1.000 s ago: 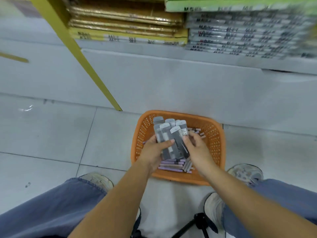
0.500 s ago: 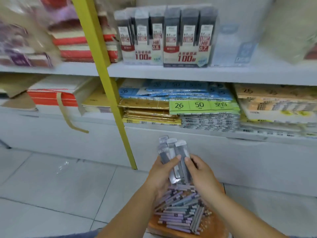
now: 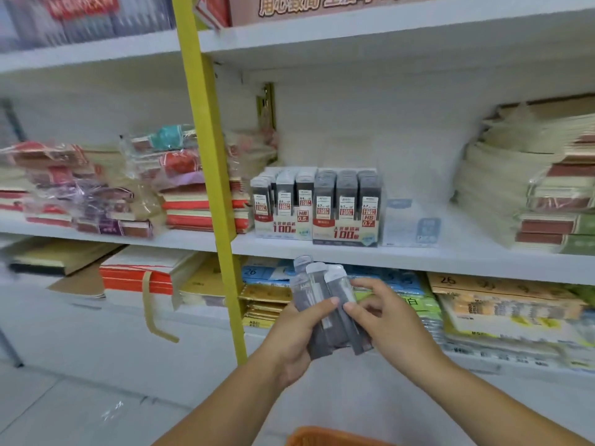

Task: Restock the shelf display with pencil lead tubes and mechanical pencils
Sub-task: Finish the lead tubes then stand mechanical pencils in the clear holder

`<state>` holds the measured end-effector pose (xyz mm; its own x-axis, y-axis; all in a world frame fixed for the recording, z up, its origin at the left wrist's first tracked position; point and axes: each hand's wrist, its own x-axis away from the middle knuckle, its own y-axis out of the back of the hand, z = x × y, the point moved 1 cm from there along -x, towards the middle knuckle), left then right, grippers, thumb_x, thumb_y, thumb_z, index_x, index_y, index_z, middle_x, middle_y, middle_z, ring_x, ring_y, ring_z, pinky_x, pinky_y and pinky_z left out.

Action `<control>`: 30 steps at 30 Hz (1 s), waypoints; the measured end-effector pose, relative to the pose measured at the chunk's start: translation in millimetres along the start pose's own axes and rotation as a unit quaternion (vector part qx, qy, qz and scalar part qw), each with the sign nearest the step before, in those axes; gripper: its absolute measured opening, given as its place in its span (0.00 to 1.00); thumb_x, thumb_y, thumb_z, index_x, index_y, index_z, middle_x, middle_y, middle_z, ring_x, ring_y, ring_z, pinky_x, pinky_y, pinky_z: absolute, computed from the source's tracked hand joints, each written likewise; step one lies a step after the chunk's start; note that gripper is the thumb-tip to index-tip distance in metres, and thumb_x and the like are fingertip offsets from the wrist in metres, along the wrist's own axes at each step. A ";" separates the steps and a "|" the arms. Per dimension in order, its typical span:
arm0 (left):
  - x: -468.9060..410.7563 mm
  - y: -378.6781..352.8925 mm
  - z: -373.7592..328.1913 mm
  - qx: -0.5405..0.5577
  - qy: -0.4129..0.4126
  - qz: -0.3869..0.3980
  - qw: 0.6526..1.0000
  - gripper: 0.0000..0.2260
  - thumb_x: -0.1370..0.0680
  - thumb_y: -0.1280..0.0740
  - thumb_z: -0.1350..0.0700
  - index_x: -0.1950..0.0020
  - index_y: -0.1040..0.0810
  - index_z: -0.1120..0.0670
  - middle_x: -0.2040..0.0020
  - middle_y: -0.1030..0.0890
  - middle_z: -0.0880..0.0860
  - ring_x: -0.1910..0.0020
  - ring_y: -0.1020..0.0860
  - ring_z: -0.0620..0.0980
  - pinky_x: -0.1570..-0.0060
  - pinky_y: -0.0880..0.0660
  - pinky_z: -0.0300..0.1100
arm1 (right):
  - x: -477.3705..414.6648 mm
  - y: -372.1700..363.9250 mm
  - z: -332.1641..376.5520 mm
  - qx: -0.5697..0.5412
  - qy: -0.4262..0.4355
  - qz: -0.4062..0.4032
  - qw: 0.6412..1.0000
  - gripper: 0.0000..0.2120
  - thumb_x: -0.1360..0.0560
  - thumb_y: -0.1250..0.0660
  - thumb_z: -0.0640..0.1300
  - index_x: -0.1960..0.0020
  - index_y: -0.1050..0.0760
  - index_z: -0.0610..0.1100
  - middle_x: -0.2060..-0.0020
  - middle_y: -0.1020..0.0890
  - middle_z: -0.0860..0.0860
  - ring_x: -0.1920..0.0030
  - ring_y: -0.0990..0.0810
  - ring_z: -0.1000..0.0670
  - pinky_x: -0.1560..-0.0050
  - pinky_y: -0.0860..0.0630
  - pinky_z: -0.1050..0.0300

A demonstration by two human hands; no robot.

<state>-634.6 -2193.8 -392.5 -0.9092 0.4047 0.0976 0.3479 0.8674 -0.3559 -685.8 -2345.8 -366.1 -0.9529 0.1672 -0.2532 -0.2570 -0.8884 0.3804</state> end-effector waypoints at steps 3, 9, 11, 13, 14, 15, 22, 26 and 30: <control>-5.5 3.6 1.2 -0.003 -0.014 -0.026 1.000 0.09 0.26 0.25 0.53 0.47 0.16 0.44 0.49 0.13 0.54 0.52 0.14 0.54 0.51 0.17 0.54 | -8.4 -7.3 -1.3 0.074 0.064 -0.042 0.994 0.16 0.25 0.30 0.49 0.44 0.28 0.66 0.57 0.23 0.58 0.61 0.22 0.60 0.62 0.25 0.66; -11.9 10.5 2.0 0.029 -0.034 -0.030 0.999 0.20 0.34 0.21 0.51 0.44 0.17 0.45 0.47 0.13 0.54 0.51 0.14 0.54 0.60 0.18 0.46 | -14.8 -20.2 -3.1 0.090 0.079 -0.014 0.993 0.27 0.31 0.23 0.49 0.37 0.30 0.62 0.49 0.29 0.63 0.51 0.28 0.68 0.55 0.31 0.77; -13.4 11.6 2.2 0.031 -0.038 -0.026 0.998 0.19 0.34 0.21 0.51 0.44 0.16 0.44 0.47 0.13 0.54 0.51 0.14 0.53 0.60 0.18 0.45 | -16.3 -21.9 -3.9 0.050 0.061 -0.020 0.997 0.23 0.30 0.24 0.46 0.40 0.27 0.62 0.50 0.25 0.60 0.52 0.24 0.63 0.56 0.28 0.73; -13.7 12.3 0.2 0.036 -0.042 -0.034 0.998 0.22 0.35 0.21 0.50 0.42 0.18 0.45 0.48 0.13 0.52 0.52 0.14 0.51 0.60 0.18 0.45 | -17.6 -21.2 -3.4 -0.051 0.033 -0.013 0.998 0.15 0.24 0.30 0.42 0.46 0.22 0.63 0.51 0.18 0.58 0.53 0.20 0.61 0.57 0.24 0.69; -13.2 12.6 -1.8 0.035 -0.048 -0.042 0.997 0.22 0.36 0.21 0.49 0.43 0.19 0.44 0.50 0.13 0.50 0.54 0.14 0.49 0.61 0.18 0.45 | -17.8 -19.6 -2.7 -0.094 0.016 -0.006 0.995 0.14 0.22 0.33 0.41 0.48 0.20 0.62 0.51 0.16 0.58 0.53 0.18 0.60 0.57 0.23 0.67; -12.6 13.3 -3.7 0.032 -0.055 -0.050 0.997 0.21 0.35 0.21 0.49 0.44 0.19 0.43 0.51 0.12 0.48 0.56 0.14 0.47 0.62 0.18 0.44 | -17.9 -17.1 -1.5 -0.124 0.000 0.000 0.992 0.14 0.21 0.36 0.41 0.48 0.19 0.60 0.52 0.15 0.58 0.52 0.17 0.60 0.55 0.23 0.65; -8.6 15.8 -11.9 0.029 -0.055 -0.084 0.995 0.17 0.29 0.22 0.52 0.44 0.21 0.40 0.55 0.13 0.44 0.48 0.17 0.52 0.55 0.19 0.49 | -22.2 -3.7 1.9 -0.164 -0.020 -0.010 0.986 0.11 0.22 0.33 0.41 0.44 0.20 0.54 0.51 0.15 0.56 0.52 0.16 0.55 0.57 0.21 0.61; -7.6 14.9 -16.3 0.019 -0.063 -0.078 0.995 0.15 0.29 0.22 0.52 0.47 0.20 0.38 0.53 0.13 0.44 0.50 0.16 0.49 0.53 0.19 0.50 | -25.2 -5.0 4.0 -0.162 -0.005 -0.020 0.986 0.24 0.25 0.31 0.36 0.35 0.29 0.59 0.52 0.16 0.54 0.55 0.16 0.51 0.60 0.21 0.59; -8.1 16.6 -23.2 0.015 -0.071 -0.079 0.994 0.14 0.30 0.22 0.51 0.49 0.19 0.37 0.53 0.13 0.43 0.55 0.15 0.43 0.56 0.19 0.47 | -29.9 -8.3 8.0 -0.149 0.015 -0.016 0.989 0.33 0.25 0.30 0.36 0.33 0.35 0.70 0.50 0.19 0.50 0.53 0.16 0.48 0.57 0.20 0.56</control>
<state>-616.1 -2176.0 -377.6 -0.9760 0.2165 0.0232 0.1924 0.9071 -0.3745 -656.5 -2340.0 -354.6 -0.9386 0.1894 -0.2883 -0.2247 -0.9699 0.0942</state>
